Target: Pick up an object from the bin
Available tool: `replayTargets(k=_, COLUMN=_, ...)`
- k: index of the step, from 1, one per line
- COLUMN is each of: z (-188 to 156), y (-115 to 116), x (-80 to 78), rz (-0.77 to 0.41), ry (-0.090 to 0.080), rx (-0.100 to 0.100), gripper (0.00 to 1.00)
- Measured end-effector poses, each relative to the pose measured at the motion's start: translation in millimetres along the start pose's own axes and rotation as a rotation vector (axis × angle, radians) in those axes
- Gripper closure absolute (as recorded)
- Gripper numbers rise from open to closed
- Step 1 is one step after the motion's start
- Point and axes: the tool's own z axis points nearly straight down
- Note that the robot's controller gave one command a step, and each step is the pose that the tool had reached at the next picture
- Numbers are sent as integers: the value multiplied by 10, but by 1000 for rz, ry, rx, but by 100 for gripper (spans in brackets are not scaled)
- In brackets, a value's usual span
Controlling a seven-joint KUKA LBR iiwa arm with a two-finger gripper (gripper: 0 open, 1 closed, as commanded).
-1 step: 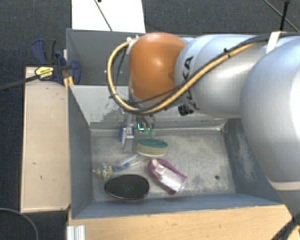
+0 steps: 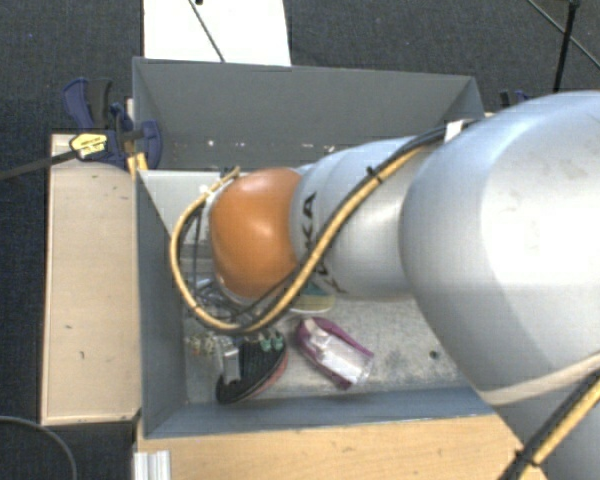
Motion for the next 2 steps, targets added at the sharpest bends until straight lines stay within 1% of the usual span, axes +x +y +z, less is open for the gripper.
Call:
replayTargets(k=1, z=-307, y=-196, x=417, rz=-168, ry=5, rx=2, gripper=0)
replayTargets(k=2, z=-290, y=216, x=425, rz=-611, ry=5, rx=-2, gripper=0)
